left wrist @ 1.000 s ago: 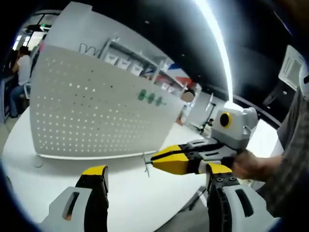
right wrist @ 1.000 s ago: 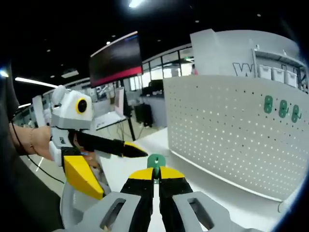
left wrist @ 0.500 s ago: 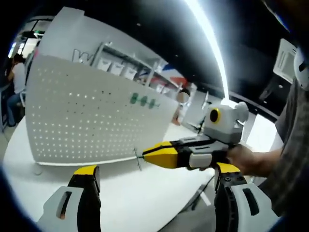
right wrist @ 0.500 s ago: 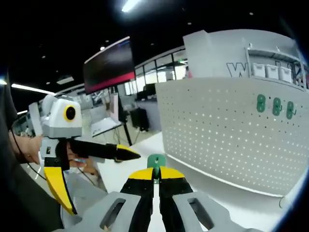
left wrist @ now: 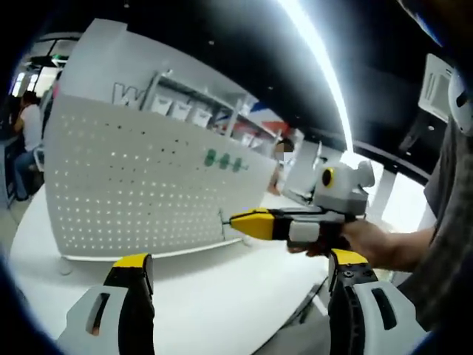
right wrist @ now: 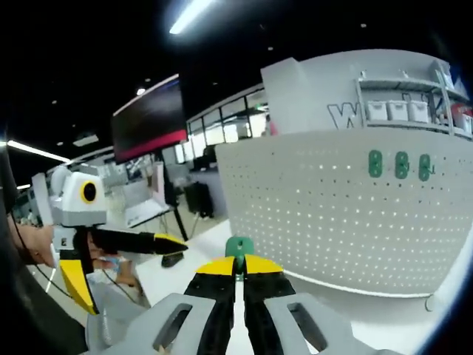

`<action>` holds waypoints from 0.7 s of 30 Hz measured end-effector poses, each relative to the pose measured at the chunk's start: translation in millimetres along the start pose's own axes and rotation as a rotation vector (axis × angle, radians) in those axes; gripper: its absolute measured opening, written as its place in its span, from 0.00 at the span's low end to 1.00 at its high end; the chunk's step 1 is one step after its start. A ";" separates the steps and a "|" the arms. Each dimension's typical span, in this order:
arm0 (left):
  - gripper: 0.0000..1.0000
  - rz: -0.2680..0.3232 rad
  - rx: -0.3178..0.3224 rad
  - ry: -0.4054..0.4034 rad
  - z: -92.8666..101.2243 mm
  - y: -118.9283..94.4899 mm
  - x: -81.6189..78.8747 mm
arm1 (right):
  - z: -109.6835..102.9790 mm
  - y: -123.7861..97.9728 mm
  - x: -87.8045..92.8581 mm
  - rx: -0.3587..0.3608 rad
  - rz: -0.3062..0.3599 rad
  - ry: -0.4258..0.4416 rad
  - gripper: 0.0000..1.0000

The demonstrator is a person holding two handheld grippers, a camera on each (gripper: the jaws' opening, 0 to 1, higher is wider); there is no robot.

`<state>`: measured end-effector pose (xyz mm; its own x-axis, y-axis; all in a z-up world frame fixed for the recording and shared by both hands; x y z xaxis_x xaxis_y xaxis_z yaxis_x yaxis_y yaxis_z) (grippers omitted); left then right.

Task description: Insert the hook assembly into the mounting plate slot until the hook locks in place.

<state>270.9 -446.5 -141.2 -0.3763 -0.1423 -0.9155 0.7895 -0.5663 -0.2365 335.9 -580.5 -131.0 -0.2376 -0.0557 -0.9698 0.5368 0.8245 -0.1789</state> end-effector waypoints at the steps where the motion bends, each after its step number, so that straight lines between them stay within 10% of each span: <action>1: 1.00 -0.004 0.001 -0.002 -0.5 -0.1 0.6 | 3.3 -1.4 -1.8 0.015 0.009 -0.008 0.00; 21: 1.00 -0.010 -0.018 -0.013 -7.2 -1.4 -0.2 | 94.2 -34.7 -34.6 0.280 0.118 -0.076 0.00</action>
<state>273.4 -439.9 -143.0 -0.3904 -0.1472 -0.9088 0.7940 -0.5535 -0.2514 401.8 -660.2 -106.8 -0.1051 -0.0199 -0.9943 0.7619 0.6409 -0.0933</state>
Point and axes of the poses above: the point that each gripper's makers call its tool centre point, and the gripper's own axes: y roughly forward along the fingers, z roughly to its right, x roughly out of its underside, the point moved 6 cm from there along -y, roughly backward along the fingers, and after that the axes turned 10 degrees about -x, right-handed, at the moved point
